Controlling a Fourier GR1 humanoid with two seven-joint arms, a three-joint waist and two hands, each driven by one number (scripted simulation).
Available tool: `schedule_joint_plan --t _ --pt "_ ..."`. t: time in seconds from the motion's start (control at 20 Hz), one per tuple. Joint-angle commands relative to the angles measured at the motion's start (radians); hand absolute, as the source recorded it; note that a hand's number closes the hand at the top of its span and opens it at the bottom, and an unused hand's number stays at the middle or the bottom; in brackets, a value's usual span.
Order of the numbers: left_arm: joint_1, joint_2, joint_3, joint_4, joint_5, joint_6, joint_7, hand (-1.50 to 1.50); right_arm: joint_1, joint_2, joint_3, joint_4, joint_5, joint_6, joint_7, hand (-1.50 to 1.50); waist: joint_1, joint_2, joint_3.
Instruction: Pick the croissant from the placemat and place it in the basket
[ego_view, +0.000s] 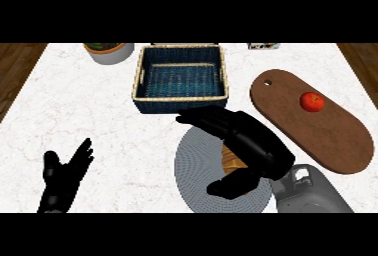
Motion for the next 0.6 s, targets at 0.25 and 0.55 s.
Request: schedule_joint_plan --t 0.25,0.55 --pt "0.032 -0.005 -0.015 -0.015 -0.01 -0.003 0.036 0.0 -0.25 -0.296 -0.223 -0.182 -0.153 0.413 0.27 -1.5 0.011 0.011 -0.004" --pt "0.07 0.002 0.002 0.015 -0.005 -0.044 -0.016 0.0 -0.303 -0.414 -0.214 -0.142 -0.329 0.689 0.4 -1.5 0.016 0.012 -0.005"
